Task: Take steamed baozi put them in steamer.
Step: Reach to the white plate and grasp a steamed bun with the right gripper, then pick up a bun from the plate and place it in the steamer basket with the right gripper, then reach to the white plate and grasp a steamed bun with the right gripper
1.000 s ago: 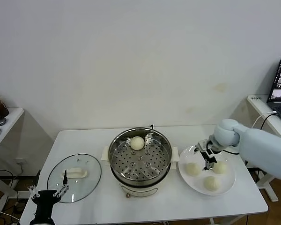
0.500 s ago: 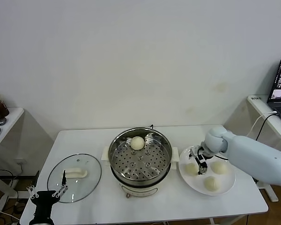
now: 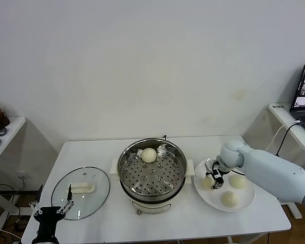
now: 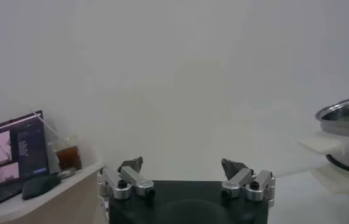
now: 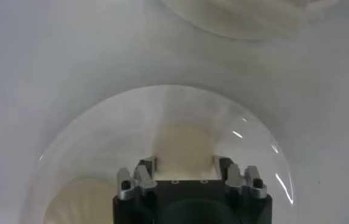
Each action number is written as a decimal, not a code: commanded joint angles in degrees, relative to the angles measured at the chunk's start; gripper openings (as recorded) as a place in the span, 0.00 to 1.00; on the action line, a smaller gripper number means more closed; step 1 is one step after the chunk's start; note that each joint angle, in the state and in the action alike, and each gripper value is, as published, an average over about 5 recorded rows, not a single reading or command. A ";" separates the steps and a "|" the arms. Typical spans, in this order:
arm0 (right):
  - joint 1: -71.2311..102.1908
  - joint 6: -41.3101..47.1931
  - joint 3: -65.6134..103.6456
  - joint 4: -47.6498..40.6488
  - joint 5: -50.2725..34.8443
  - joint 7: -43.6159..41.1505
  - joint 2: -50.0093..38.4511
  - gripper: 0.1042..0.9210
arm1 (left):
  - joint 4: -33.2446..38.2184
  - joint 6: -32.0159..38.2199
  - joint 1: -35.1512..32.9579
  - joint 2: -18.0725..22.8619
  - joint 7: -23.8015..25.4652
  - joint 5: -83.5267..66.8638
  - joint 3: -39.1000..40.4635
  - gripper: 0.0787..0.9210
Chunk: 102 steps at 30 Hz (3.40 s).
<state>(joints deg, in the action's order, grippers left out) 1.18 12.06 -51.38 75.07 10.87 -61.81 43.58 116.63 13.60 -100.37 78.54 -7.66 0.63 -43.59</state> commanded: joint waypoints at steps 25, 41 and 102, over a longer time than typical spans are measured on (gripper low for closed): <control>-55.67 8.02 -31.48 14.65 -35.39 0.09 2.54 0.43 | 0.07 -0.48 2.70 -2.29 0.25 -1.59 2.63 0.88; -40.54 26.75 -28.73 10.32 -48.29 14.50 25.50 0.42 | -2.10 -0.26 4.21 -1.73 0.27 -1.48 1.01 0.88; -43.19 3.95 -26.77 23.84 -21.32 -10.17 -16.91 0.88 | -5.08 -0.30 6.72 -2.92 0.39 -0.88 1.90 0.88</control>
<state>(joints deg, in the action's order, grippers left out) -42.41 26.11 -78.97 92.62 -21.54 -64.62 48.31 111.70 13.32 -93.64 75.83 -7.31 -0.59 -42.06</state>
